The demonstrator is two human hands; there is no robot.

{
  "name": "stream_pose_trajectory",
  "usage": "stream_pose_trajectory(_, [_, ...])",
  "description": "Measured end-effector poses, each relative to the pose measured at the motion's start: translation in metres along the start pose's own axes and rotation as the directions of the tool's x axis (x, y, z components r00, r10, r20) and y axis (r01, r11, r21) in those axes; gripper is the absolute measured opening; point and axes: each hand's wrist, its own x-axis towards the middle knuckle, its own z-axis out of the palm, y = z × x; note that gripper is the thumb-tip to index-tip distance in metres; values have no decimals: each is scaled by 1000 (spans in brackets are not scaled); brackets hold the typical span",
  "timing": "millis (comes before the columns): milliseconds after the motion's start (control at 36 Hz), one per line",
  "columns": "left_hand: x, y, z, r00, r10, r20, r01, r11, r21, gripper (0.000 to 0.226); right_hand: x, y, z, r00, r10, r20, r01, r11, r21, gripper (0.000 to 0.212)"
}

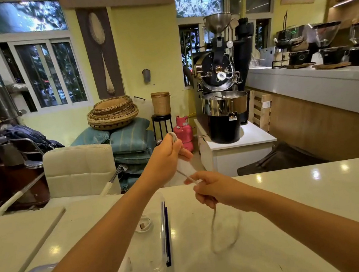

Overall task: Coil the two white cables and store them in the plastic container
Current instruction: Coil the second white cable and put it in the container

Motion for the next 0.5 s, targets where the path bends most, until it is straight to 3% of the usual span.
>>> stream_pose_trajectory(56, [-2, -6, -3, 1000, 7, 7, -8, 991, 131, 32, -7, -3, -3, 996, 74, 47, -69, 993, -96, 8])
stream_pose_trajectory(111, [-4, -13, -8, 999, -12, 31, 4, 966, 257, 31, -13, -5, -8, 991, 118, 60, -101, 965, -244, 10])
stream_pose_trajectory(194, [-10, -23, -11, 986, -117, 115, 74, 945, 319, 26, -19, -14, -21, 1000, 19, -3, -19, 906, -424, 5])
stream_pose_trajectory(250, [-15, -28, -7, 964, -178, 197, 100, 931, 350, 30, -21, -23, -34, 996, -75, -52, 35, 840, -541, 17])
stream_pose_trajectory(389, [-27, -26, 5, 920, -204, 333, 122, 960, 252, 39, -22, -44, -62, 961, -249, -121, 99, 719, -688, 20])
stream_pose_trajectory(500, [-32, -21, 9, 910, -115, 398, 73, 990, 118, 36, -21, -54, -78, 940, -312, -138, 130, 702, -701, 21])
